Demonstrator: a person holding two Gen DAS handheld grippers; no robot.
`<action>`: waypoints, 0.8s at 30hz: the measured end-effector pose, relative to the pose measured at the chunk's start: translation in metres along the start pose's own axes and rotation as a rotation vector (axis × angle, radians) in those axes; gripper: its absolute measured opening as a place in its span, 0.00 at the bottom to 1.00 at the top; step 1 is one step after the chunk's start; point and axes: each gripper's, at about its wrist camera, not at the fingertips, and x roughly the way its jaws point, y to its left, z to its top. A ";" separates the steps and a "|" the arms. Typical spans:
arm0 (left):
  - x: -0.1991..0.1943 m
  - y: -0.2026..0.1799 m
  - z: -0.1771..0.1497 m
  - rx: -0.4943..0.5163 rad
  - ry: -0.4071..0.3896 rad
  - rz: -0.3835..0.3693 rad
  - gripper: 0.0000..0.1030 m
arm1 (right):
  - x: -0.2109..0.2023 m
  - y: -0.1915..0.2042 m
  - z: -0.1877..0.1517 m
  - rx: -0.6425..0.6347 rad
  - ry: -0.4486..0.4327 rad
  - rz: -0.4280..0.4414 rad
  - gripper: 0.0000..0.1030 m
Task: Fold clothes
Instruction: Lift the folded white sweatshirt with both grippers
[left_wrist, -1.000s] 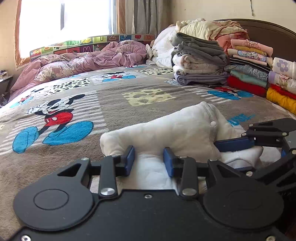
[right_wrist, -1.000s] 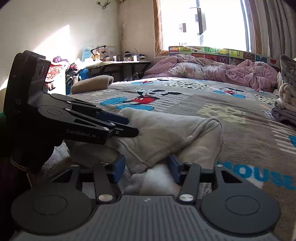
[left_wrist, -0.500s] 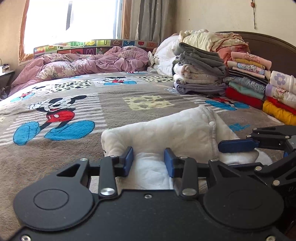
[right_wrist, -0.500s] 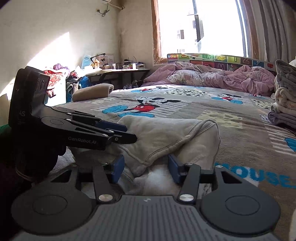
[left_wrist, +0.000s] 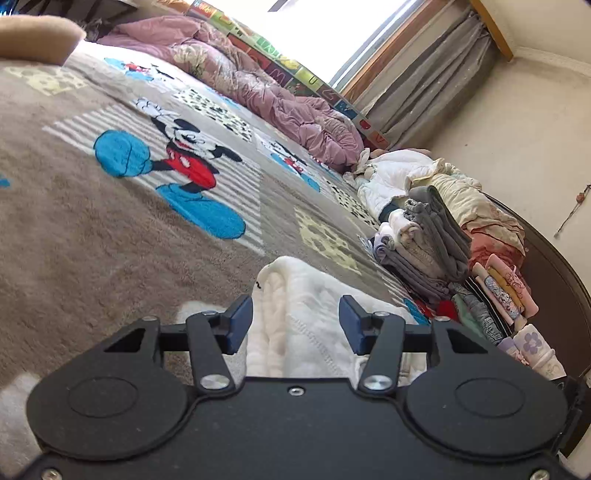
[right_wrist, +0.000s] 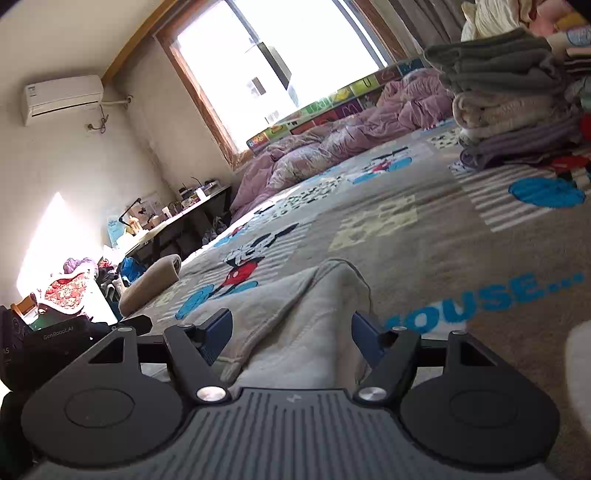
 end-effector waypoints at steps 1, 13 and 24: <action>0.004 0.004 -0.003 -0.026 0.030 -0.001 0.49 | 0.003 -0.007 0.001 0.051 0.006 -0.001 0.68; 0.030 0.015 -0.023 -0.140 0.162 -0.035 0.53 | 0.015 -0.040 0.002 0.353 0.043 0.073 0.63; 0.020 0.000 -0.015 -0.074 0.111 -0.116 0.33 | 0.013 -0.029 0.006 0.343 -0.009 0.115 0.45</action>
